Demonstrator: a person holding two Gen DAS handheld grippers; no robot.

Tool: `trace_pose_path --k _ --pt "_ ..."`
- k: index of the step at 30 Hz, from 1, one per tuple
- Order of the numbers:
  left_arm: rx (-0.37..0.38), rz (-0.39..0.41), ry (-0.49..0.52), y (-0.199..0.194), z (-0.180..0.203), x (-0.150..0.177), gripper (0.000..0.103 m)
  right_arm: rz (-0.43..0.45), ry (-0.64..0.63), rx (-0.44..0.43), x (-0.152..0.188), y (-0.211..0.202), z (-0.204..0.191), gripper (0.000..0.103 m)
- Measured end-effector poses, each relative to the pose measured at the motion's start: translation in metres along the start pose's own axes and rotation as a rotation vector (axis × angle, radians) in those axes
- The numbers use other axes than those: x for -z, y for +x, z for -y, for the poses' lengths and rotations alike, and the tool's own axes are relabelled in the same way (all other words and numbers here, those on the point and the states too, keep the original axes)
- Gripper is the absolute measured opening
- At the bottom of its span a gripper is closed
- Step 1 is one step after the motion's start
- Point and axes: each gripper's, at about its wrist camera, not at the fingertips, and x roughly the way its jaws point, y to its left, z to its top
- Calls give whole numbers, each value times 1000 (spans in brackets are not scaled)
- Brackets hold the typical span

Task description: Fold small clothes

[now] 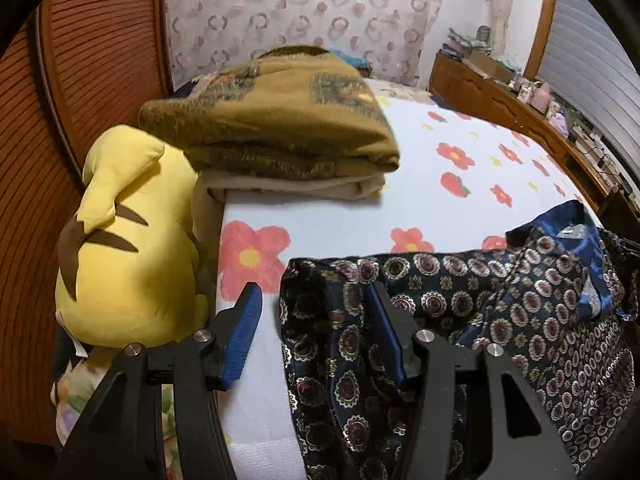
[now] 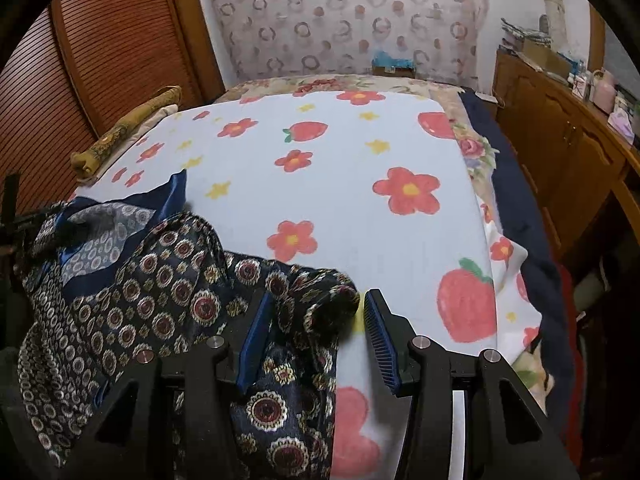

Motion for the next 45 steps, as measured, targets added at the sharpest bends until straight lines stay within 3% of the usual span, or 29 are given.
trace_pose_path --k 6,8,9,11,12,14,16,21,26,32,35,38,42,45 --pt "0 12 1 -1 1 2 52 -1 -20 27 -2 1 -5 50" --pt "13 13 2 -1 2 2 41 -1 -30 24 0 2 -7 49" --pt "30 12 4 -1 3 2 36 -1 -38 19 1 1 -8 45" --pt "69 18 10 -4 7 2 6 -4 -56 -20 5 1 -12 8" --pt "83 41 9 -10 11 2 6 -17 -81 -68 7 0 -18 8" --pt "96 95 9 -27 19 1 4 7 -175 -81 13 -9 -35 7" --pt "134 170 5 -54 28 -3 4 31 -180 -105 12 -22 -41 7" --pt "159 349 47 -123 56 -24 4 197 -143 -101 -8 -91 -38 6" --pt "173 540 60 -193 77 -54 4 376 -194 -35 -38 -172 -48 6" --pt "164 696 81 -247 82 -103 4 570 -268 50 -76 -269 -63 6" --pt "154 719 88 -250 80 -129 4 613 -293 95 -98 -292 -67 6" --pt "123 705 82 -228 77 -160 4 597 -289 134 -122 -285 -64 6" --pt "75 667 67 -186 72 -186 4 536 -254 199 -154 -238 -56 6" --pt "67 587 58 -140 70 -198 4 458 -236 215 -174 -186 -71 6"
